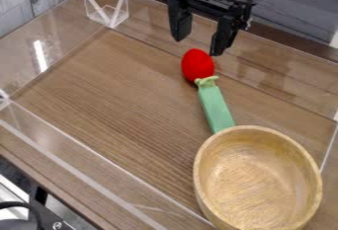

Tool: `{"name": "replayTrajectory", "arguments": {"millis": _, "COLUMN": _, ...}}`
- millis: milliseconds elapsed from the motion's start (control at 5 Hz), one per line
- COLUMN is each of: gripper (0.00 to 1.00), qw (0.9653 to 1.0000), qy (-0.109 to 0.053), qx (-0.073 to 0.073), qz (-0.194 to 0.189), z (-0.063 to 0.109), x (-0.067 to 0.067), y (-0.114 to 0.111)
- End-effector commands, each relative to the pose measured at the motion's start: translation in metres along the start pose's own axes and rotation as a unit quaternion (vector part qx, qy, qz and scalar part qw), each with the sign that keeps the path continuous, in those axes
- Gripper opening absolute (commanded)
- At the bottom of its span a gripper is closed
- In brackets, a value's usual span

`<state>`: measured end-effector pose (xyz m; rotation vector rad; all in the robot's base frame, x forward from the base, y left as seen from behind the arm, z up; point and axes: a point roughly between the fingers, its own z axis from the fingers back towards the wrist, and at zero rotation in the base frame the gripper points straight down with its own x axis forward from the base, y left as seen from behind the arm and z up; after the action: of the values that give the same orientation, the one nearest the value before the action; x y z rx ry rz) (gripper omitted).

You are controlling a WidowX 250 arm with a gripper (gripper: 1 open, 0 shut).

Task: Move the red object to the left side of the table

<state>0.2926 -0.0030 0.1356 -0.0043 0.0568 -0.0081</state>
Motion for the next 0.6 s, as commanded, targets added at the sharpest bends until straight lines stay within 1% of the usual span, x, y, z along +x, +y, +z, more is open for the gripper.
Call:
{"name": "replayTrajectory", "arguments": {"millis": 0, "gripper": 1.00, "qw": 0.9997, "qy": 0.004, "qx": 0.005, "qz": -0.025, "z": -0.015, "x": 0.014, "y": 0.009}}
{"name": "replayTrajectory", "arguments": {"millis": 200, "gripper": 1.00, "qw": 0.9987, "qy": 0.004, "qx": 0.012, "qz": -0.049, "z": -0.033, "x": 0.033, "y": 0.019}}
{"name": "replayTrajectory", "arguments": {"millis": 400, "gripper": 1.00, "qw": 0.9981, "qy": 0.002, "qx": 0.013, "qz": -0.061, "z": -0.045, "x": 0.045, "y": 0.027}}
